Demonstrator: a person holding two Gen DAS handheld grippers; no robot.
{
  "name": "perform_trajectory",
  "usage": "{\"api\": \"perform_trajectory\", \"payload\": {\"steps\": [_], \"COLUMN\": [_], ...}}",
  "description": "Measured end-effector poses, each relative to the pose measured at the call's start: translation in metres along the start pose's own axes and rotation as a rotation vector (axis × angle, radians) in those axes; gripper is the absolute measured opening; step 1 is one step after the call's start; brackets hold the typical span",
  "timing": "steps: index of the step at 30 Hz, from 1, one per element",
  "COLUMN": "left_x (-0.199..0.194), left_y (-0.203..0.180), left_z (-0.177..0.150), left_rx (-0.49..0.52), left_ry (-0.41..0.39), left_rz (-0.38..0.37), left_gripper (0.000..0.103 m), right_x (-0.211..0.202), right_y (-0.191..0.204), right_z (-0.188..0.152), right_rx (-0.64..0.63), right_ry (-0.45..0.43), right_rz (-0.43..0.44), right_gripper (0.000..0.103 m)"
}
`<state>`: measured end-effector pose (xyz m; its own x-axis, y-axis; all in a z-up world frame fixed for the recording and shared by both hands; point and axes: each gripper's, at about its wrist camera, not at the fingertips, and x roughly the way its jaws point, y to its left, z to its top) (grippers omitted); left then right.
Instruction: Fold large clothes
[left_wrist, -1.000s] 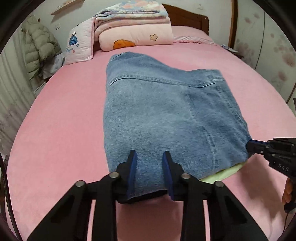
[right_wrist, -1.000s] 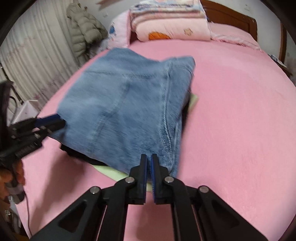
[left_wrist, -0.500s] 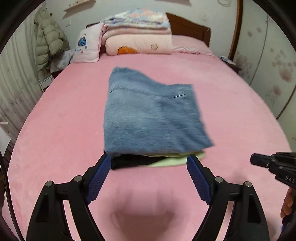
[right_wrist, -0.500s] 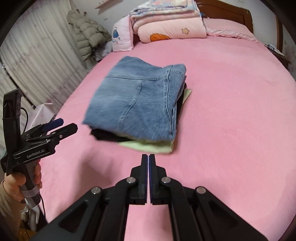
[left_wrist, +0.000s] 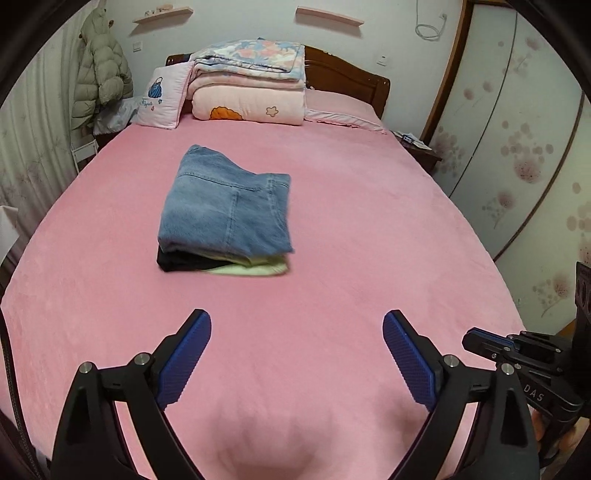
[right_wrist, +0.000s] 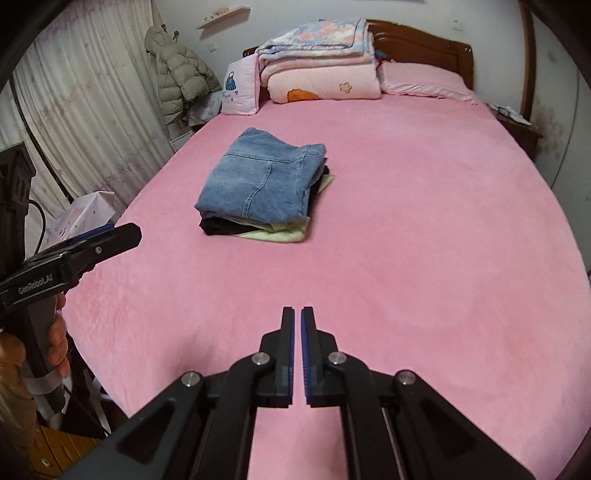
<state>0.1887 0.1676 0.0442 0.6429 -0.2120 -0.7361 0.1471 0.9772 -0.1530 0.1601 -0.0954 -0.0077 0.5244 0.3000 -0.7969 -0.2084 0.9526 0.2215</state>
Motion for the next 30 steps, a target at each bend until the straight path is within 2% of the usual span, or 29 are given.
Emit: {"api": "perform_trajectory", "payload": {"steps": [2,4,6,12,14,16,20,25,30], "left_x": [-0.011,-0.023,-0.033,-0.056,-0.058,-0.059,-0.063,-0.070,-0.064], "left_y": [-0.015,-0.032,-0.043,-0.076,-0.084,-0.093,-0.108,-0.119,-0.116], "left_z": [-0.014,-0.031,-0.044,-0.079,-0.086,-0.094,-0.109,-0.125,-0.136], "left_rx": [0.009,0.012,0.013,-0.013,-0.024,-0.036,-0.023,0.002,-0.019], "left_ry": [-0.007,-0.023,-0.039,-0.069,-0.052,-0.017,0.016,-0.041,-0.033], "left_rz": [0.015,0.031,0.033,0.056,0.058,0.057,0.032,0.125,0.149], "left_gripper": [0.096,0.097,0.097,0.099,0.102,0.102,0.102,0.102,0.102], "right_x": [-0.016,-0.031,-0.047,-0.083,-0.092,-0.098,-0.108,-0.113,-0.111], "right_y": [-0.006,-0.011,-0.017,-0.029,-0.033,-0.035,-0.040,-0.041,-0.034], "right_z": [-0.015,-0.030,-0.045,-0.084,-0.096,-0.106,-0.122,-0.134,-0.143], "right_rx": [0.000,-0.002,0.006,0.051,0.068,0.081,0.113,0.136,0.118], "right_ry": [-0.011,-0.030,-0.067,-0.116,-0.127,-0.131,-0.154,-0.159,-0.161], "right_rz": [-0.023,-0.048,-0.076,-0.102,-0.100,-0.111,-0.147,-0.183,-0.227], "right_gripper": [0.013,0.040,0.049,0.049,0.050,0.055,0.056,0.059,0.059]}}
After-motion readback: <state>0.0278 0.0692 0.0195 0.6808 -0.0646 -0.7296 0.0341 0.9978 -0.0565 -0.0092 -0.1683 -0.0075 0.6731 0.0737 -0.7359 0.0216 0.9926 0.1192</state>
